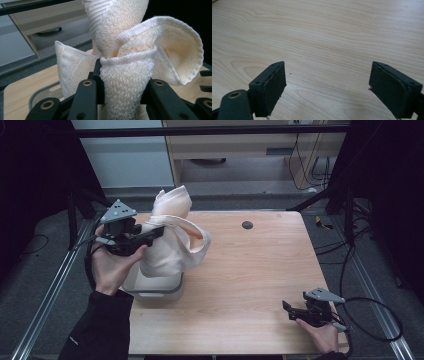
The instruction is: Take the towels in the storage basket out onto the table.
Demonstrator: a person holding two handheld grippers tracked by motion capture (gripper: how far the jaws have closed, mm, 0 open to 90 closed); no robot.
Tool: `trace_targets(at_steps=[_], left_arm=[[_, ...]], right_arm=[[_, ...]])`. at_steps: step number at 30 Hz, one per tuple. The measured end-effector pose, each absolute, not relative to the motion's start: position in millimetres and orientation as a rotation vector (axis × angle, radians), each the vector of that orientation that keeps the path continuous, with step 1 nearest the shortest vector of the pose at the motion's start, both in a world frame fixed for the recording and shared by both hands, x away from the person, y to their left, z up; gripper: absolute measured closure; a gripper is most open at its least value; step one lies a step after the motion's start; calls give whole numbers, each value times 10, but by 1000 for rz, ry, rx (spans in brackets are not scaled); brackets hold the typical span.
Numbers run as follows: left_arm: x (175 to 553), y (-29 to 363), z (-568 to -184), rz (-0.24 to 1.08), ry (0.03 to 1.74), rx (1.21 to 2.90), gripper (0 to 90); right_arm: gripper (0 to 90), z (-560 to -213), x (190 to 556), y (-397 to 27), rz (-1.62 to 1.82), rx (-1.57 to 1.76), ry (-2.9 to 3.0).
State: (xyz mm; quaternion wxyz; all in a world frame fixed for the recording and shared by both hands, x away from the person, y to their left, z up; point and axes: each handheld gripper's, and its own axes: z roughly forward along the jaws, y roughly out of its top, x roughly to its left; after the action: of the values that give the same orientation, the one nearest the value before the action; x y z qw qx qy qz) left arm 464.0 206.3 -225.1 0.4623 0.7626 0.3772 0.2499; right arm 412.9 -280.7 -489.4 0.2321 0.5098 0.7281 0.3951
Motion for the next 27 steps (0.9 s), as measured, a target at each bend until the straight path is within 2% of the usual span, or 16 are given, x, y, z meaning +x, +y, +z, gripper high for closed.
trace_targets(at_steps=[15, 27], left_arm=[[4663, 1656, -2229, 582, 860, 1905, 694], [4727, 1251, -2405, 543, 812, 1938, 694]], right_arm=[[140, -4887, 4122, -2816, 1089, 1397, 1995], [140, -4871, 4105, -2823, 1093, 1400, 1984]])
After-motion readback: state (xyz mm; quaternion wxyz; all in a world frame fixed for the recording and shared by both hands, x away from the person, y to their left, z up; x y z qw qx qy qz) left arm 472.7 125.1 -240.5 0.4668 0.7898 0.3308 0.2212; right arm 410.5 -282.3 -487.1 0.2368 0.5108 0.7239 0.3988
